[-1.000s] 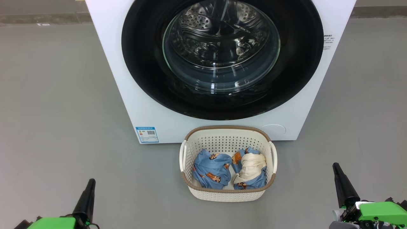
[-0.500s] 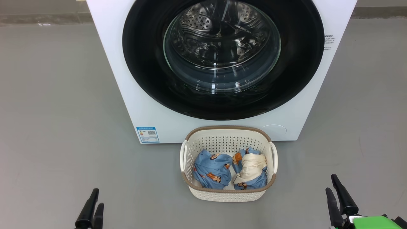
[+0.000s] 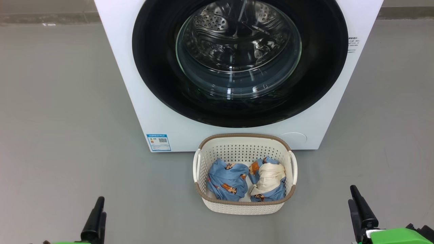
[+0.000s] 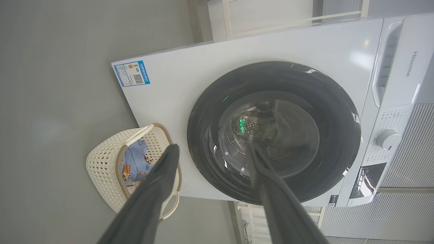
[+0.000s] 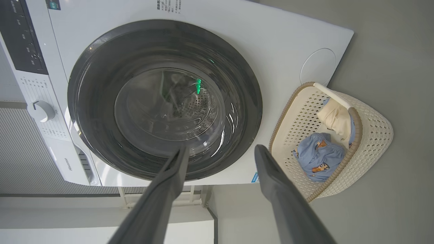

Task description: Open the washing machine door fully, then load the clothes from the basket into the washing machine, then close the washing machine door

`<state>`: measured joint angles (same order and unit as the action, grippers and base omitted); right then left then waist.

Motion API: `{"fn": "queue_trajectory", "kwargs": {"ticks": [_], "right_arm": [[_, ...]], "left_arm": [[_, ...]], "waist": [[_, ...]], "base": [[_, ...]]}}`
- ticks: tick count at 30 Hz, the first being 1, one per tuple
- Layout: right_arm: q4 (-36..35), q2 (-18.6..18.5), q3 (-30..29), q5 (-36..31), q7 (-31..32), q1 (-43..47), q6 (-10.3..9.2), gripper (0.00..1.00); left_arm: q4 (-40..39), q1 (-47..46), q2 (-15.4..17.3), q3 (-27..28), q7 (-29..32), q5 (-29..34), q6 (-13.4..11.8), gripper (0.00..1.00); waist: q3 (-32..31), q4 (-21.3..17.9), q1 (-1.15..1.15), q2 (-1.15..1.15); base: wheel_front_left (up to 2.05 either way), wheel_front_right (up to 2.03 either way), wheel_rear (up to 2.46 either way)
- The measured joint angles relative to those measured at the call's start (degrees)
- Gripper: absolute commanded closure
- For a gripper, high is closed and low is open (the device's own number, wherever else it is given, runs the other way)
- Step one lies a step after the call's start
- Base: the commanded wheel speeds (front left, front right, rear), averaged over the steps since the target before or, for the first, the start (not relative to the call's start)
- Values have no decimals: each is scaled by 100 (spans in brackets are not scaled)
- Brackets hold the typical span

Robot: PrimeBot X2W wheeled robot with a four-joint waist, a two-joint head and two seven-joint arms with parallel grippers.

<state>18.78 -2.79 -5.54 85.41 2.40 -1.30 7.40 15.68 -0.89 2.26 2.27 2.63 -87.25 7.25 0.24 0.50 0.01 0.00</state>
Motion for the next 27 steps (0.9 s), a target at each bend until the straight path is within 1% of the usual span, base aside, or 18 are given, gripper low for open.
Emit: {"fn": "queue_trajectory", "kwargs": {"ticks": [14,27], "right_arm": [[-49,-81,129,-1062,-204,-5,0,0],[-87,-114,179,-1866,-427,-18,0,0]], "left_arm": [[-96,0,71,-81,-223,847,0,0],[-249,0,190,-200,-425,1589,0,0]], "waist": [[13,31,0,0],[25,44,0,0]], "base": [[0,0,0],[0,0,0]]}}
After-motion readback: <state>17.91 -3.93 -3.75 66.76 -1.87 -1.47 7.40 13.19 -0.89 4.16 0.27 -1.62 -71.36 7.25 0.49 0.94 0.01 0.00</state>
